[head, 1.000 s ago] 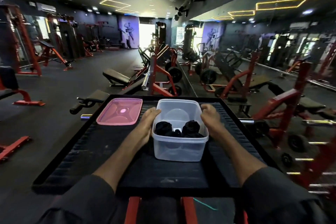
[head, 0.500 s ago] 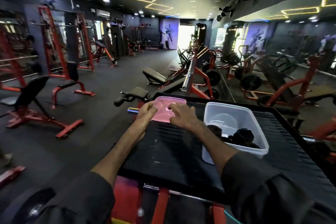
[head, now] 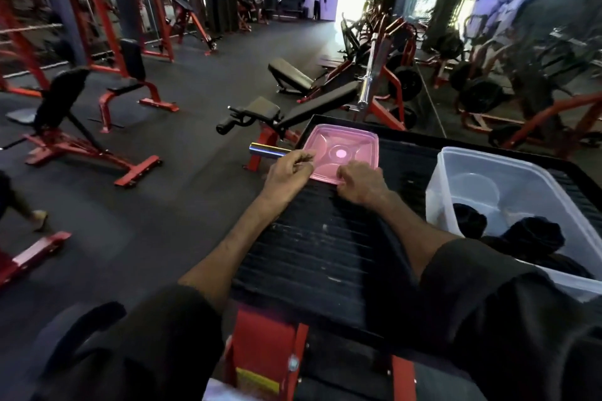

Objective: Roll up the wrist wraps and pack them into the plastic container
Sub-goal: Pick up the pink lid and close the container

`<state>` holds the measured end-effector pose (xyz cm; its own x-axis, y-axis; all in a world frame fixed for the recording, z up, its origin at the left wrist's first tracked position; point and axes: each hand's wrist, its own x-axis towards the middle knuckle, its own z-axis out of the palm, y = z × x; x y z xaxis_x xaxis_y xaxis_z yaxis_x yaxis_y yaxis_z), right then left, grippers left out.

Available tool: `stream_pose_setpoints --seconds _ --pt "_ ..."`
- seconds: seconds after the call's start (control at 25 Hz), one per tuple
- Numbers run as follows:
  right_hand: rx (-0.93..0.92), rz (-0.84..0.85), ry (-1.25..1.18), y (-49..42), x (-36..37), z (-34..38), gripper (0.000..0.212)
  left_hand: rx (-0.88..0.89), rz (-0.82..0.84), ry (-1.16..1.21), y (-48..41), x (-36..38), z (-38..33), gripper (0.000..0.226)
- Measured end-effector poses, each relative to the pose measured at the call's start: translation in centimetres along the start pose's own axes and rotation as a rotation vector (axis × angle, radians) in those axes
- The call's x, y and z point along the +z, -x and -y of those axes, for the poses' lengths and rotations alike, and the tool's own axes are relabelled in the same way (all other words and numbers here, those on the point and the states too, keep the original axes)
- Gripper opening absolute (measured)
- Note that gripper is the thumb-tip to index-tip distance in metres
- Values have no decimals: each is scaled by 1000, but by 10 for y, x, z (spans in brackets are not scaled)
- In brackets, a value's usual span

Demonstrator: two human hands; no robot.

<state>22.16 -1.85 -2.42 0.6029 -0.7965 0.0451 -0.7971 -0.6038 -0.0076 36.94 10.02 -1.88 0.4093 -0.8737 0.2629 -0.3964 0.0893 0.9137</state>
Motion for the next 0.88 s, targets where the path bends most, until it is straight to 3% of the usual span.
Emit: stream_pose_setpoints --seconds 0.12,0.24,0.44,0.52,0.56,0.6,0.72,0.88 --pt "-81 -91 -134 4 1 -4 24 -23 -10 59 -1 -6 11 51" --pt "-113 -186 -417 0 -25 -6 14 -36 -95 70 -8 -19 6 60" --pt "-185 -357 -738 11 -129 -22 15 -59 -92 131 -25 -41 -36 86" --pt "-229 -339 -959 33 -171 -31 22 -31 -50 79 -29 -48 -57 111" --pt "-255 -301 -1065 44 -188 -36 19 -5 -9 60 -32 -50 -67 113" --pt "-270 -264 -1144 54 -203 -42 13 20 39 76 -33 -51 -77 101" --pt "-245 -269 -1260 77 -237 -63 20 89 191 274 -26 -41 -104 26" --pt "-188 -386 -1454 111 -252 -101 30 176 115 505 -3 -2 -140 17"
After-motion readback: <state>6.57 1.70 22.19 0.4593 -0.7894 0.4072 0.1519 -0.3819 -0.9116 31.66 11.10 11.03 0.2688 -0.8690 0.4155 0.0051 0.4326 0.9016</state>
